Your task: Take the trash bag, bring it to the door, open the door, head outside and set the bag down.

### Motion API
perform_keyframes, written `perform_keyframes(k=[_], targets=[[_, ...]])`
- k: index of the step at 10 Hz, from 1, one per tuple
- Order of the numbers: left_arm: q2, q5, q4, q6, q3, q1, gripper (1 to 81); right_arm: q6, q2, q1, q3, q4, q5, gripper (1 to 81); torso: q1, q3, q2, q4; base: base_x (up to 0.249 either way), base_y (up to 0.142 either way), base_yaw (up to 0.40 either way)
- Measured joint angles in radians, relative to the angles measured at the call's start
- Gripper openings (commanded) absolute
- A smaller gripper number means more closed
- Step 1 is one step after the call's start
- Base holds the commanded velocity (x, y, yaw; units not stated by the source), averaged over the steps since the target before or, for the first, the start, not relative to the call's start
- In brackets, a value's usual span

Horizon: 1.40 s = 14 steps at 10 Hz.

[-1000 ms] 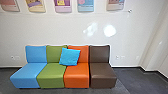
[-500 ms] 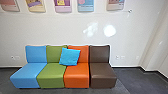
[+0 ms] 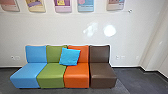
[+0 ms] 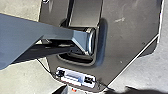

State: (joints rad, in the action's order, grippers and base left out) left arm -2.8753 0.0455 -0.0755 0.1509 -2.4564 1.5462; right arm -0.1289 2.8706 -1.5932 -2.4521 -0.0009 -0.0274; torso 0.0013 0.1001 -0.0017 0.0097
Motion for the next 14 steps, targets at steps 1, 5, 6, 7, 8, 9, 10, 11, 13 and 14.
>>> perform_keyframes(k=[1, 5, 6, 7, 8, 9, 10, 11, 13, 14], targets=[[0.042, 0.0, -0.007, -0.003, 0.05, -0.002, 81.1, 0.0, -0.036, 0.002, 0.057, 0.0, 0.0, 81.1, 0.0, 0.0, 0.0, 0.0, 0.0, 0.0, 0.0], [0.178, -0.001, -0.049, -0.014, 0.191, -0.014, 81.1, 0.007, -0.171, 0.007, 0.264, 0.001, -0.001, 81.1, 0.022, 0.005, -0.037, 0.0, 0.0, 0.0, 0.0], [0.199, -0.003, -0.063, -0.016, 0.228, -0.022, 81.1, 0.008, -0.222, 0.014, 0.337, 0.005, -0.004, 81.1, 0.045, 0.019, -0.076, 0.0, 0.0, 0.0, 0.0], [0.222, -0.005, -0.079, -0.017, 0.264, -0.036, 81.1, 0.011, -0.255, 0.022, 0.372, 0.009, -0.005, 81.1, 0.066, 0.032, -0.112, 0.0, 0.0, 0.0, 0.0], [0.25, -0.005, -0.096, -0.017, 0.303, -0.05, 81.1, 0.013, -0.308, 0.036, 0.411, 0.019, 0.0, 81.1, 0.085, 0.049, -0.144, 0.0, 0.0, 0.0, 0.0], [0.278, -0.012, -0.12, -0.017, 0.336, -0.058, 81.1, 0.015, -0.349, 0.037, 0.447, 0.027, -0.002, 81.1, 0.107, 0.055, -0.177, 0.0, 0.0, 0.0, 0.0], [0.291, -0.017, -0.151, -0.017, 0.345, -0.07, 81.1, 0.015, -0.393, 0.045, 0.494, 0.037, -0.002, 81.1, 0.129, 0.06, -0.212, 0.0, 0.0, 0.0, 0.0], [0.294, -0.019, -0.185, -0.017, 0.347, -0.087, 81.1, 0.016, -0.437, 0.057, 0.55, 0.053, -0.003, 81.1, 0.153, 0.062, -0.249, 0.0, 0.0, 0.0, 0.0], [0.301, -0.053, -0.233, -0.016, 0.351, -0.131, 81.1, 0.018, -0.523, 0.082, 0.654, 0.076, -0.002, 81.1, 0.198, 0.063, -0.322, 0.0, 0.0, 0.0, 0.0], [0.307, -0.073, -0.246, -0.017, 0.35, -0.15, 81.1, 0.019, -0.56, 0.09, 0.691, 0.088, -0.004, 81.1, 0.221, 0.063, -0.358, 0.0, 0.0, 0.0, 0.0]])
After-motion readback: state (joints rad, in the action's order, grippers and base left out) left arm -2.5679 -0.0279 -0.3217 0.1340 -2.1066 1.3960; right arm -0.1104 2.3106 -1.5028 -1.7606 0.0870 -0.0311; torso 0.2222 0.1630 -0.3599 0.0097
